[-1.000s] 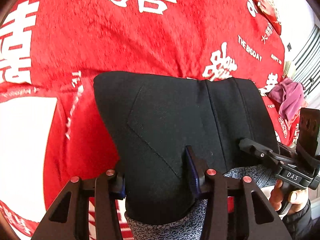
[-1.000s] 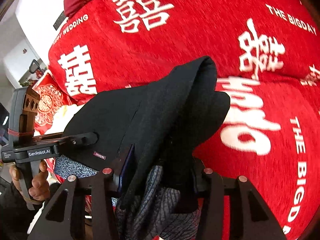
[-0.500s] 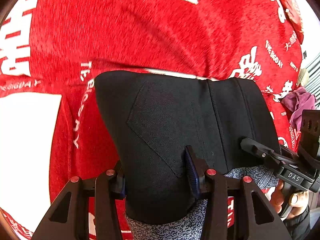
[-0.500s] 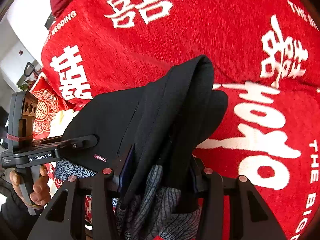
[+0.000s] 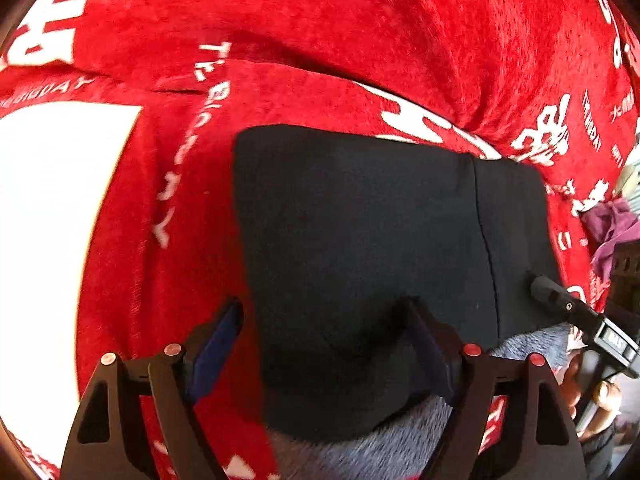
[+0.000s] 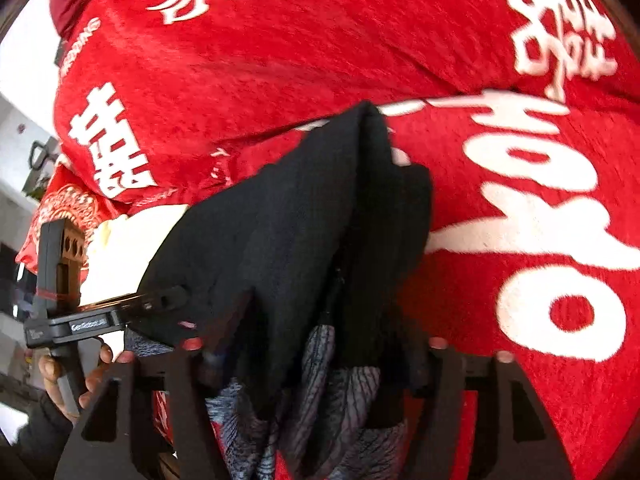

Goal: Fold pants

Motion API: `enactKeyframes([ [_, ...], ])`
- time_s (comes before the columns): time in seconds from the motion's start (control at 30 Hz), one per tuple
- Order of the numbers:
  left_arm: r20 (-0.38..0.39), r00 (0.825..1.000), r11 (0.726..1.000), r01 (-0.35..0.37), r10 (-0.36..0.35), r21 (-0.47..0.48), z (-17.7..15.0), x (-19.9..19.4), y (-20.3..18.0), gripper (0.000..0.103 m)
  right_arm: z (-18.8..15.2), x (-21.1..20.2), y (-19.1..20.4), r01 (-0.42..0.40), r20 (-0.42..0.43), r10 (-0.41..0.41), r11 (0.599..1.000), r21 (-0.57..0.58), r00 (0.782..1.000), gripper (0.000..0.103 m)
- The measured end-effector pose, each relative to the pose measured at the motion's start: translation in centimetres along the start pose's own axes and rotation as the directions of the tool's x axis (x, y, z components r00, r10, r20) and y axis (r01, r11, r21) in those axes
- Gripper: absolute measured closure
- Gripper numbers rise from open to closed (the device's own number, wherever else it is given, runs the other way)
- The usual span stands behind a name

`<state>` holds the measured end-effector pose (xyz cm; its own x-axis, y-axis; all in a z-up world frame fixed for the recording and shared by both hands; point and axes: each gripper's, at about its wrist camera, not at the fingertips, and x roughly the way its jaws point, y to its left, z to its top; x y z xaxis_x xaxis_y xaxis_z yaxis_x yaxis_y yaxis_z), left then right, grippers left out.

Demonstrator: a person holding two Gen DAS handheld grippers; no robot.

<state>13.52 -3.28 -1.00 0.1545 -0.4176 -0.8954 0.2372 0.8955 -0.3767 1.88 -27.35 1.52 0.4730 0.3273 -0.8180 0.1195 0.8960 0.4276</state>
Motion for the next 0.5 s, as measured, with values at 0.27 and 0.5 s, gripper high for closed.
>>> enactKeyframes([
  [0.27,0.169,0.985,0.999,0.046,-0.046,0.003,-2.5,-7.0,-1.0,0.020,-2.8,-7.6,2.1,0.027,0.233,-0.005,0.995,-0.092,0.972,0.021],
  [0.5,0.130,0.991,0.970,0.002,-0.034,0.242,-5.2,-4.0,-8.8,0.020,-5.8,-5.0,7.2,0.021,0.141,0.031,0.936,-0.350,0.990,0.020],
])
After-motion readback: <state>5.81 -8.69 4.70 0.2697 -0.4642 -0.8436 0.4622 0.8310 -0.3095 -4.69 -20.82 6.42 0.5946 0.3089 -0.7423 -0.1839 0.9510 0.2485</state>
